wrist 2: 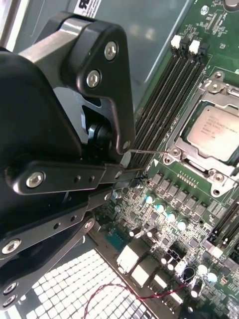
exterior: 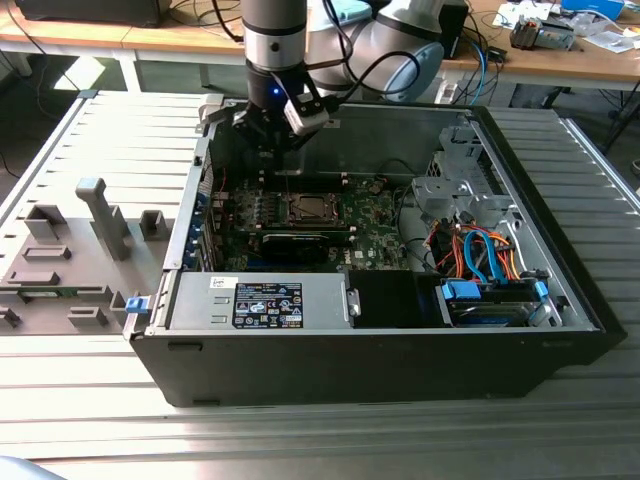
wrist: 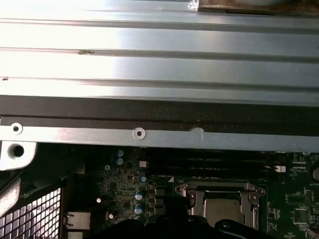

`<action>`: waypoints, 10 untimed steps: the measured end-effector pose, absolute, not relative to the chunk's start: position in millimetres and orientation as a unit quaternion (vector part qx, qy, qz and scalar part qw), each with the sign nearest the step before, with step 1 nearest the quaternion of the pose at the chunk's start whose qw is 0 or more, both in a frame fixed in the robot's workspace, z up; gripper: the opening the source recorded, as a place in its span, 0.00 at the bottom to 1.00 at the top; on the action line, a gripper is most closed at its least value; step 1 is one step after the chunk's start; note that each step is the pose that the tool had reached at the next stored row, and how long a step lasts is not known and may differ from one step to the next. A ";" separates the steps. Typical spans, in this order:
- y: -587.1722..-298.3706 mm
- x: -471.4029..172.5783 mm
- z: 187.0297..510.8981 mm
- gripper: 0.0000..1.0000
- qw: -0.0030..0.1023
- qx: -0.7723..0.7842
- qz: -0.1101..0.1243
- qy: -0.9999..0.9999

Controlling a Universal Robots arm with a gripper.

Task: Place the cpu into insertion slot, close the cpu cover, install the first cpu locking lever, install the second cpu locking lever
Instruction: 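Install the first cpu locking lever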

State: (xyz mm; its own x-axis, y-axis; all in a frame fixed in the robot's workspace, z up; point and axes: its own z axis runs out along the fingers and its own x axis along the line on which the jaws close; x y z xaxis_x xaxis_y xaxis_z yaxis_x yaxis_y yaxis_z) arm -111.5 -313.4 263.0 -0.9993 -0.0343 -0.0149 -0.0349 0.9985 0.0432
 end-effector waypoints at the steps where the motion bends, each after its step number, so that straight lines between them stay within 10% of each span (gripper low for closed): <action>1: -313.3 -110.7 263.1 0.11 0.007 -0.017 0.022 1.000; 10: -312.9 -104.9 263.0 0.11 0.007 -0.017 0.022 1.000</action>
